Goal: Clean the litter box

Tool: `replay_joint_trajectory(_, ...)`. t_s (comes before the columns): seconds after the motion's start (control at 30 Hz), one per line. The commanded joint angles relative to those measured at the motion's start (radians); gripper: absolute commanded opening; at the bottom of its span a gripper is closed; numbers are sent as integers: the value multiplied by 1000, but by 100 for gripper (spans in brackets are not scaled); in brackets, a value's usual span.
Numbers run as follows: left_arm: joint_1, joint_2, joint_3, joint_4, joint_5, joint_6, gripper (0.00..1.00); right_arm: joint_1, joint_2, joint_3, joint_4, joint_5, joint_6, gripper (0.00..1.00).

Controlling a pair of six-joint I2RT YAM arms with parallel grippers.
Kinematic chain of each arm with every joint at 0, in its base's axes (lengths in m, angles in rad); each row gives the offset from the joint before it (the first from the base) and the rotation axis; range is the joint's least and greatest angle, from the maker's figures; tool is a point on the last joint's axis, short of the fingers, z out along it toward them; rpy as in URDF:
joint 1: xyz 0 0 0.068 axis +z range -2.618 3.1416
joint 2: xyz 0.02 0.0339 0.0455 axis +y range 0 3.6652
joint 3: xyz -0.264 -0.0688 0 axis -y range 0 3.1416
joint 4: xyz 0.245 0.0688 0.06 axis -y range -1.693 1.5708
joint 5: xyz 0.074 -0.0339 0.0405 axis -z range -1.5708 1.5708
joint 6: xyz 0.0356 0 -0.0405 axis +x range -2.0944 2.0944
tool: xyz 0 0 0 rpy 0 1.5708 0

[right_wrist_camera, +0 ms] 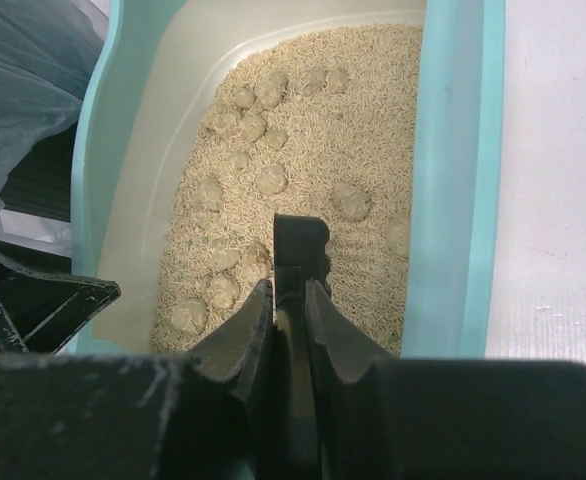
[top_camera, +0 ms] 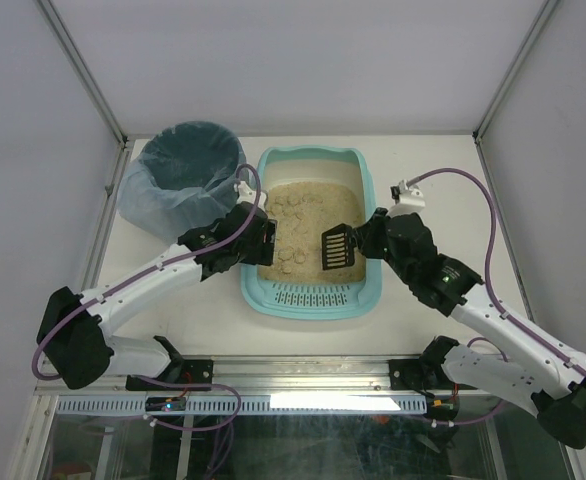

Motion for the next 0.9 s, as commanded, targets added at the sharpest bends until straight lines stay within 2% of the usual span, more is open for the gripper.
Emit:
replay_joint_trajectory(0.0, 6, 19, 27, -16, -7, 23, 63, -2, -33, 45, 11, -12, -14, 0)
replay_joint_trajectory(0.1, 5, 31, 28, -12, 6, 32, 60, -2, -46, 38, 6, -9, -14, 0)
replay_joint_trajectory(0.27, -7, 50, 25, 65, 147, 64, 52, -2, -53, 43, 1, 2, -18, 0)
replay_joint_trajectory(0.47, -90, 88, 60, 108, 171, 74, 51, -2, -37, 84, -57, 71, -49, 0)
replay_joint_trajectory(0.63, -98, 65, 48, 156, 223, 85, 52, -2, -4, 136, -105, 112, -99, 0)
replay_joint_trajectory(0.7, -99, 41, 40, 159, 198, 97, 54, -2, 9, 158, -114, 125, -121, 0)
replay_joint_trajectory(0.87, -71, -36, 28, 131, 77, 100, 76, -29, 61, 232, -136, 127, -236, 0)
